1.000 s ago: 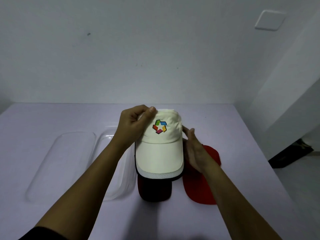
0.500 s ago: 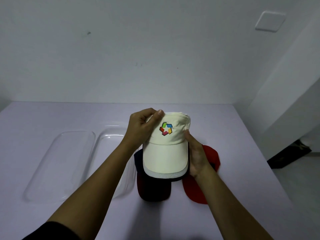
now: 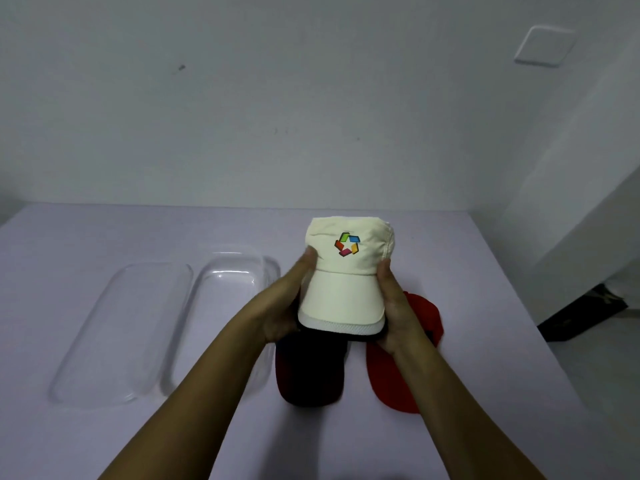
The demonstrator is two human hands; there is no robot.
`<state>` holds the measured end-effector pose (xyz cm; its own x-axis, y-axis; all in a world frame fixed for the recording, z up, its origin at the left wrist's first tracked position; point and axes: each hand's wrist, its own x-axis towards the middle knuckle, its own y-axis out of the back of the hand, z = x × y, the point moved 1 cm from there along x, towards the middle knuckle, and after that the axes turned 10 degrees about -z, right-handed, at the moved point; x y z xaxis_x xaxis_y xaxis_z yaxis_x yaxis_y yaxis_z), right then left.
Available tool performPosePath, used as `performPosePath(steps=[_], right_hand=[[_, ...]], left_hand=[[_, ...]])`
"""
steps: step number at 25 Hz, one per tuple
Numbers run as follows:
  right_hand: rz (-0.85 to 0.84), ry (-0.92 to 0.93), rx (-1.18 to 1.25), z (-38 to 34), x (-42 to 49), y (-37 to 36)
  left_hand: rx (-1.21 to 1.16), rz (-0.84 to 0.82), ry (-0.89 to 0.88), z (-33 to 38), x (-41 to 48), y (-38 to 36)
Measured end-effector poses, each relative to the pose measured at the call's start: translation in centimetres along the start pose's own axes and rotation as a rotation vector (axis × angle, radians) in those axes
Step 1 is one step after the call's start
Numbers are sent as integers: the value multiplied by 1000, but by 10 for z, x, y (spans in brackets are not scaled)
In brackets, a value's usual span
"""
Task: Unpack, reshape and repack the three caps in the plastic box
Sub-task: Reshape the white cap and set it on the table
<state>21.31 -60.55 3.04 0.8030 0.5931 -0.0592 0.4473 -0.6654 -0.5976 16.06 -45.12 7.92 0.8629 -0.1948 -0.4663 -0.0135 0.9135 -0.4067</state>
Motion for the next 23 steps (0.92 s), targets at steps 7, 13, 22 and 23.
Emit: performPosePath(steps=[7,13,22,23], right_hand=[[12,-30,-14,-3,2,-5],[24,-74,107,4,-7,-8],[0,-135,133,7,-17,-18],[-12,-129,164,8,-19,-22]], left_hand=[[-348,-73,-255,-7,13,0],[-189,55,-306,-22,14,-6],[418,225,-611,21,11,20],[420,241,-657,23,12,22]])
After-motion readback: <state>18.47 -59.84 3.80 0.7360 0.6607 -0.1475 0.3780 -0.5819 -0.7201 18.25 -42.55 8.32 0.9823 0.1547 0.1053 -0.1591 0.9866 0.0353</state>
